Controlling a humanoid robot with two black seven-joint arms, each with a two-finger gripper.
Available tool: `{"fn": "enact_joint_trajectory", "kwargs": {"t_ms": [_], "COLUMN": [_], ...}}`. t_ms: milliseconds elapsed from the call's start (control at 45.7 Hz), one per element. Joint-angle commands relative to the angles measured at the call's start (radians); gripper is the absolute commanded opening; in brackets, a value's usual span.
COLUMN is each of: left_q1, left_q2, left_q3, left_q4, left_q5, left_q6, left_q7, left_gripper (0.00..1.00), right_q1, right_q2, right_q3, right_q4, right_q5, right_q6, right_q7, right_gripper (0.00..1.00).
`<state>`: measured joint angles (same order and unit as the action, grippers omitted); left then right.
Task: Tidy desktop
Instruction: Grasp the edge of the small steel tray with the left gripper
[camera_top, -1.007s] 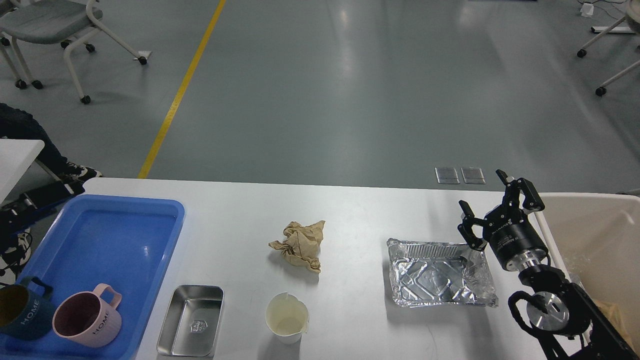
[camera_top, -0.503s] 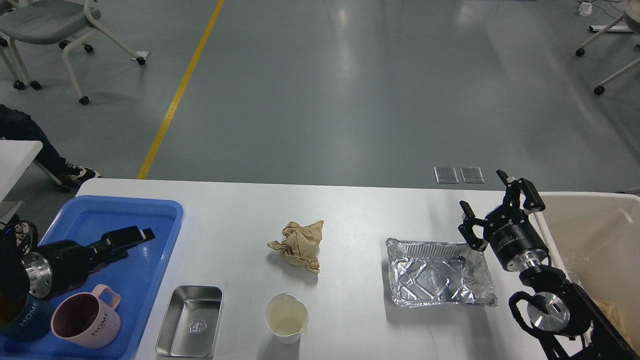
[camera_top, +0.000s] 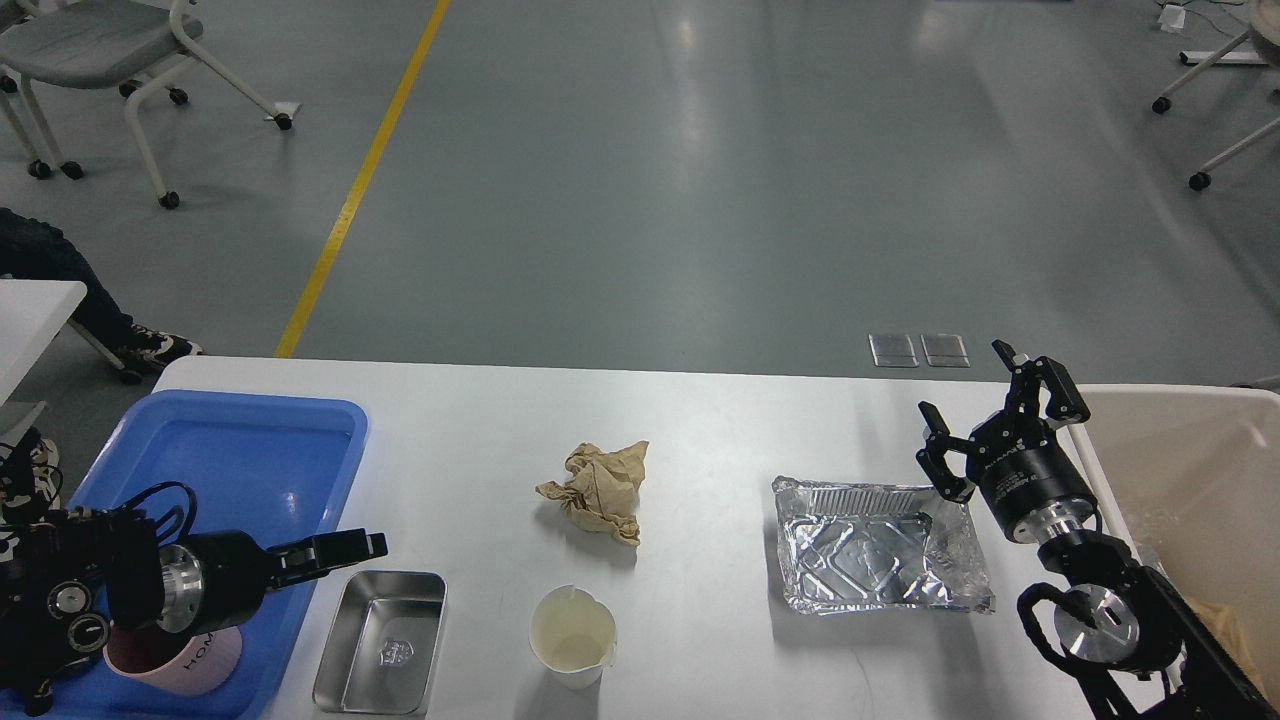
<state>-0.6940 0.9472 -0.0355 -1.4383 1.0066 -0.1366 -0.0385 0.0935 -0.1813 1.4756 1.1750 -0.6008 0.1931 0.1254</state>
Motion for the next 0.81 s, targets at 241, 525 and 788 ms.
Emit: {"fn": "enact_joint_trajectory", "kwargs": {"t_ms": [241, 525, 788], "left_q1": [-0.038, -0.035, -0.036], "left_q2": [-0.016, -0.019, -0.031], "left_q3": [0.074, 0.101, 0.141], "left_q4": [0.029, 0.032, 0.061], "left_q5": [0.003, 0.003, 0.003], "left_q6": [-0.006, -0.005, -0.002], "left_q7": [0.0, 0.0, 0.002], "left_gripper": [0.82, 0.82, 0.82], "right_q1": [0.002, 0.002, 0.002], "right_q2": [-0.012, -0.009, -0.01], "right_q3": [0.0, 0.0, 0.002], "right_q4": [-0.025, -0.025, -0.025], "right_q5": [-0.001, 0.001, 0.001], "right_q6": [0.0, 0.0, 0.0], "right_q7": [0.002, 0.002, 0.002], "right_gripper": [1.0, 1.0, 1.0]}}
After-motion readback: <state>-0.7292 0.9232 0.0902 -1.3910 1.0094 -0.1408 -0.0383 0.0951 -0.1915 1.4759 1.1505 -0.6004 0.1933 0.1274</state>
